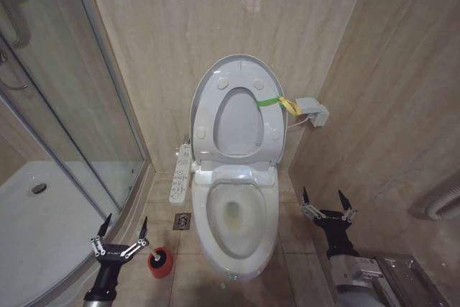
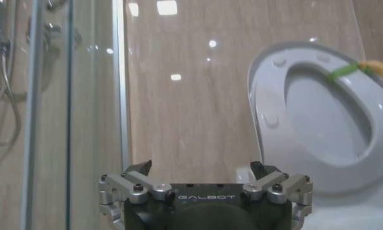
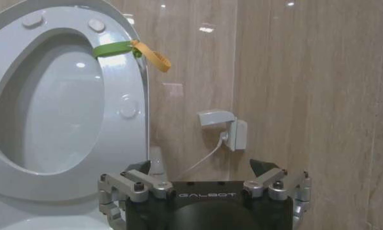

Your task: Open the toilet lid, clean the toilet bowl with a toilet brush, close the toilet lid, and flush.

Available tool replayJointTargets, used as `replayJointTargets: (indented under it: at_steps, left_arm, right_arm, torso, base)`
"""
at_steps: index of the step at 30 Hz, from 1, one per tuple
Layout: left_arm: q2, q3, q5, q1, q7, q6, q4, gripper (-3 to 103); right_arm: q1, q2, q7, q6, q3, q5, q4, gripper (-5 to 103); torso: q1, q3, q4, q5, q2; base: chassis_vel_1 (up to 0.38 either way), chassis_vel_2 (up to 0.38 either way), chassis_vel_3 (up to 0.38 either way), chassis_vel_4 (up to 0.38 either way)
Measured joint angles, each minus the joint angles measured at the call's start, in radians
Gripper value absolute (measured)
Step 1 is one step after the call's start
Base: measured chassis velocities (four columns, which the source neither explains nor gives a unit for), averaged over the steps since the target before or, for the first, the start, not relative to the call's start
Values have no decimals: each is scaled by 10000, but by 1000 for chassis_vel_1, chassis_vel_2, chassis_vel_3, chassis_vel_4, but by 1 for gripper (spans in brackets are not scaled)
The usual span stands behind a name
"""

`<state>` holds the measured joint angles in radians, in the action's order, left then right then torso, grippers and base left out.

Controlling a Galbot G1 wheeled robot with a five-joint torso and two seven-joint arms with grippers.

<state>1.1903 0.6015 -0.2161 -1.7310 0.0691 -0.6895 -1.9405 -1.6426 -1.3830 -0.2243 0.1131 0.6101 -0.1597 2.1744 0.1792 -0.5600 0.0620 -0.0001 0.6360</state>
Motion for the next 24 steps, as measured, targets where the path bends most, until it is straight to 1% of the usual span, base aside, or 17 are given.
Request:
replayJointTargets:
  at_steps: [2,3,6,7,8,9,11,13,14,16,17,19,20,22,24]
  left_arm:
    - [73,292,-115,-181,43,157,-473,100]
    - [73,292,-115,-181,43,157,-473,100]
    - [183,539,-651,-448,111,647,-1195,100]
    - [226,534,-803,-616,159,875,-1487,100]
    - [226,534,-803,-616,159,875,-1487,100]
    - [250,498,-861,-758,178,1013,-1672,100]
    - [311,197,-894,-1180,228,1418,-2147,100]
    - [401,-199,-922,-1419,638,1981,-2587,102]
    - [401,-199,-922,-1419,638,1981,-2587,102]
    - [501,-532,-832,-1420,1326,2921,-2961,102]
    - [501,-532,-832,-1420,1326,2921,-2961,102]
    - [521,-550,-592,-1323,1481,3350,-2991,102]
    - [513,-481,-515,-1280,1465,3468,-2973,98]
    - [488,-366,-493,-1240,1411,3541,-2925,98]
    - [434,-31,-567,-1137,1049,3566,-2728,98]
  right_arm:
    - [0,0,0,0,0,0,0,100]
    - [0,0,0,0,0,0,0,100]
    - [0,0,0,0,0,0,1,100]
    - [0,0,0,0,0,0,1,100]
    - [0,0,0,0,0,0,1,100]
    - [0,0,0,0,0,0,0,100]
    - [0,0,0,0,0,0,0,100]
    - [0,0,0,0,0,0,1,100]
    - [0,0,0,0,0,0,1,100]
    - [0,0,0,0,0,0,1,100]
    - [0,0,0,0,0,0,1,100]
    - [0,0,0,0,0,0,1,100]
    - [0,0,0,0,0,0,1,100]
    - [0,0,0,0,0,0,1,100]
    - [0,0,0,0,0,0,1,100]
  torso:
    - [0,0,0,2,0]
    - [0,0,0,2,0]
    - [0,0,0,2,0]
    - [0,0,2,1,0]
    - [0,0,2,1,0]
    - [0,0,1,1,0]
    - [0,0,-1,3,0]
    - [0,0,-3,3,0]
    - [0,0,-3,3,0]
    - [0,0,1,2,0]
    - [0,0,1,2,0]
    - [1,0,2,1,0]
    - [1,0,1,0,0]
    - [2,0,1,2,0]
    - [2,0,1,1,0]
  base:
    - [0,0,0,0]
    - [0,0,0,0]
    - [0,0,0,0]
    - [0,0,0,0]
    - [0,0,0,0]
    - [0,0,0,0]
    - [0,0,0,0]
    - [0,0,0,0]
    - [0,0,0,0]
    - [0,0,0,0]
    - [0,0,0,0]
    - [0,0,0,0]
    - [0,0,0,0]
    - [0,0,0,0]
    - [0,0,0,0]
